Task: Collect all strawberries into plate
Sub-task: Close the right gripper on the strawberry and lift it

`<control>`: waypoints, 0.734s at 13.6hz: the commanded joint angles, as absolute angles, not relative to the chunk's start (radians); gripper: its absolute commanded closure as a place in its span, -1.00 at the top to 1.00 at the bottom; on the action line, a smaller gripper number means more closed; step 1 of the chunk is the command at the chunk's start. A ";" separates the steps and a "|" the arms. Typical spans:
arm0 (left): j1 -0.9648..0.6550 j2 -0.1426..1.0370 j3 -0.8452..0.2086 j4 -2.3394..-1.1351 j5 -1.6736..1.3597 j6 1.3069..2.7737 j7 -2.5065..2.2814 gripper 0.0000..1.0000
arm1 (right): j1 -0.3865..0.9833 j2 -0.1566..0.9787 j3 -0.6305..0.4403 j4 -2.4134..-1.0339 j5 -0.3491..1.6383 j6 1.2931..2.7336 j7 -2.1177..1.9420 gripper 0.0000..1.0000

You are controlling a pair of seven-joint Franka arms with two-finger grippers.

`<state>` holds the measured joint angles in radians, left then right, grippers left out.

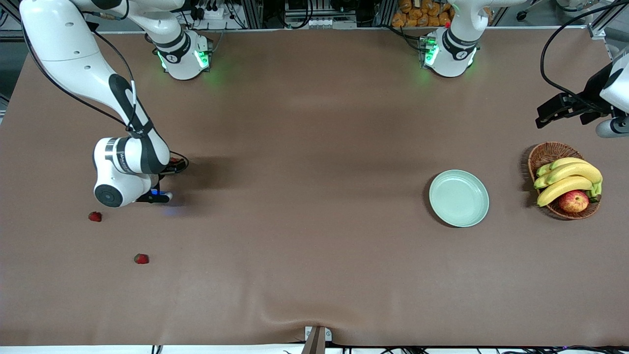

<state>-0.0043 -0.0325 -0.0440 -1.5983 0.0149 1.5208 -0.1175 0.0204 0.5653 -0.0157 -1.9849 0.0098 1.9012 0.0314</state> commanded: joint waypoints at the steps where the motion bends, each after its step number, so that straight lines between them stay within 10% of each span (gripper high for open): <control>1: -0.002 -0.037 -0.041 -1.583 0.000 1.506 -0.100 1.00 | 0.020 0.555 -0.012 -1.997 0.017 1.910 0.032 1.00; 3: 0.000 -0.041 -0.041 -1.585 0.000 1.505 -0.100 1.00 | 0.020 0.555 -0.012 -1.999 0.017 1.907 0.034 0.97; 7: 0.002 -0.040 -0.040 -1.582 0.000 1.497 -0.100 1.00 | 0.020 0.555 -0.011 -1.999 0.018 1.907 0.034 -0.76; 10: 0.000 -0.037 -0.040 -1.577 0.000 1.499 -0.101 1.00 | 0.018 0.554 -0.011 -1.996 0.018 1.908 0.034 -1.00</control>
